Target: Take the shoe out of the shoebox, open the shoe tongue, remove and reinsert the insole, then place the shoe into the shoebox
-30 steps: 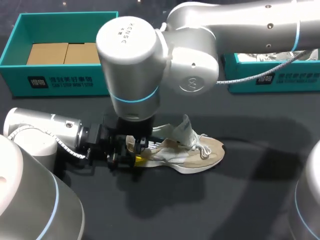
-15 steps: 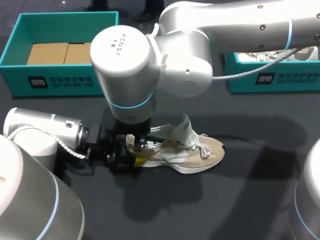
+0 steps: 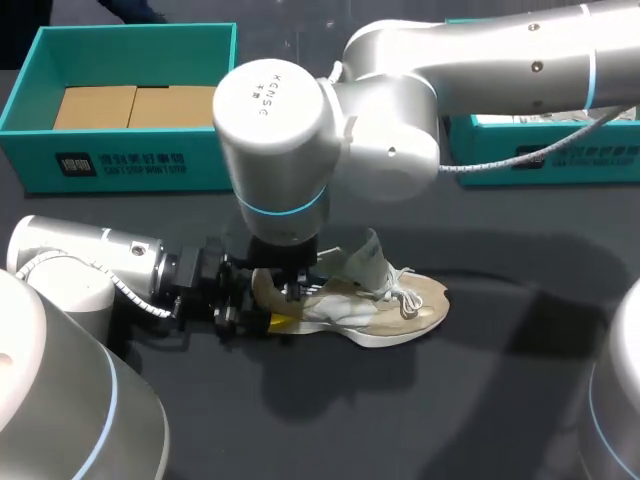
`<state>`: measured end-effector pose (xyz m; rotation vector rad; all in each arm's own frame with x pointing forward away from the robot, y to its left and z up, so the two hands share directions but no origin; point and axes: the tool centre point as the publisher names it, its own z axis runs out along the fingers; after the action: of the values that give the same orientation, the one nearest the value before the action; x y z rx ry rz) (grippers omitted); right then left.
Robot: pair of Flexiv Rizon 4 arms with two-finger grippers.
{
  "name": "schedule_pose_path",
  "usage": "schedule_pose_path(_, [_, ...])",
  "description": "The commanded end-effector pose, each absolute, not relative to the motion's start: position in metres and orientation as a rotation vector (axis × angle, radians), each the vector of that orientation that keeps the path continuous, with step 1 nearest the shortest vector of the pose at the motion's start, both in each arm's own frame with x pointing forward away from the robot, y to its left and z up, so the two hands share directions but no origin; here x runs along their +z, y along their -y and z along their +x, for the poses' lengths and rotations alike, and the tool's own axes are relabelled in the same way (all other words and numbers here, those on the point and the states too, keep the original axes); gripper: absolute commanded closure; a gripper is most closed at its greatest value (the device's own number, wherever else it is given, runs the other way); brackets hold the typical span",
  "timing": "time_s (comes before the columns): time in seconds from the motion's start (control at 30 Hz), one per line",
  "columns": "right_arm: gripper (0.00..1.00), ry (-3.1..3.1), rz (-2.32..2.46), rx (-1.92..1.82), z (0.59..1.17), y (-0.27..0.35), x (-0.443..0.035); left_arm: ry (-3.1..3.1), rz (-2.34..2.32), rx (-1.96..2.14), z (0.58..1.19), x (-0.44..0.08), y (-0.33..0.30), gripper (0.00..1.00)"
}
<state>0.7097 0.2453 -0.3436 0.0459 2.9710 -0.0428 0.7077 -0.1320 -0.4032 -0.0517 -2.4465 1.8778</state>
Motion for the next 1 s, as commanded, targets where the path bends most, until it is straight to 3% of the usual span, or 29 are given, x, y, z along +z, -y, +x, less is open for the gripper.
schedule_pose_path(0.03, [1.0,-2.977,0.05,-0.037,0.712,-0.245,-0.357,2.449,-0.05,1.878,0.706,-0.405,0.132,1.0])
schedule_pose_path(0.83, [1.0,-2.917,0.189,-0.038,0.725,-0.205,-0.361,2.449,-0.05,1.878,0.706,-0.405,0.132,1.0])
schedule_pose_path(0.87, [0.98,-2.916,0.191,-0.038,0.725,-0.204,-0.362,2.449,-0.05,1.878,0.706,-0.405,0.132,1.0])
schedule_pose_path(1.0, [0.71,-2.92,0.196,-0.032,0.726,-0.2,-0.365,2.449,-0.05,1.878,0.706,-0.405,0.132,1.0])
